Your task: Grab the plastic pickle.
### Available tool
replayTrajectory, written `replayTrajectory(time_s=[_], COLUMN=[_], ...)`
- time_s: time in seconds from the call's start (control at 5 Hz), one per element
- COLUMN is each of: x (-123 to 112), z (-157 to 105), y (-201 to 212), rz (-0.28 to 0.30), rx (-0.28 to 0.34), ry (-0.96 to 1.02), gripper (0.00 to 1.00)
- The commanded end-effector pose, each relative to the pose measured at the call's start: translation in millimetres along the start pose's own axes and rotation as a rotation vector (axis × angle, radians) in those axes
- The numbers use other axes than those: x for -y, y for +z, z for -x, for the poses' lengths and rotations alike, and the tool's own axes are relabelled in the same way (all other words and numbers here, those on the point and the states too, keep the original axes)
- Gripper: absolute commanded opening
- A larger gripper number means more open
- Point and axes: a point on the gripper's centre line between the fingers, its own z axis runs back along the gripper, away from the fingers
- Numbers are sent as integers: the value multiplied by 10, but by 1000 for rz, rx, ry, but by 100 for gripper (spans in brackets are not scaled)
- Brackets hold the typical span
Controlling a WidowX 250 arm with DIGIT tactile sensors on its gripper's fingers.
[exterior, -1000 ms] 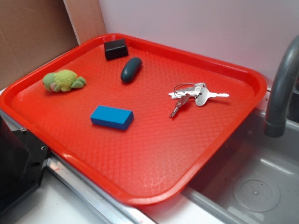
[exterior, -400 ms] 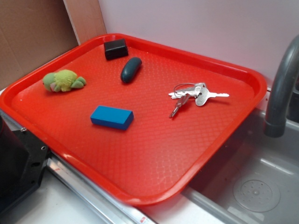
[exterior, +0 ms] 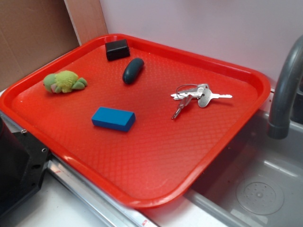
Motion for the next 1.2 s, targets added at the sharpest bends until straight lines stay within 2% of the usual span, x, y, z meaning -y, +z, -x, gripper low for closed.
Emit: replayTrajectory(time_s=[0.0,0.2,0.4,0.6,1.0], x=[-156,-178,-280,-407,-561], z=[-290,-403,-434,-410,-289], y=[-305,-696,-1055,-1338,-1643], rz=[-15,-42,-104,-117,-153], rx=[47,35,-7,-42,-130], ry=[-36,-179,-211,-205,-183], gripper=[100,100,100,100,100])
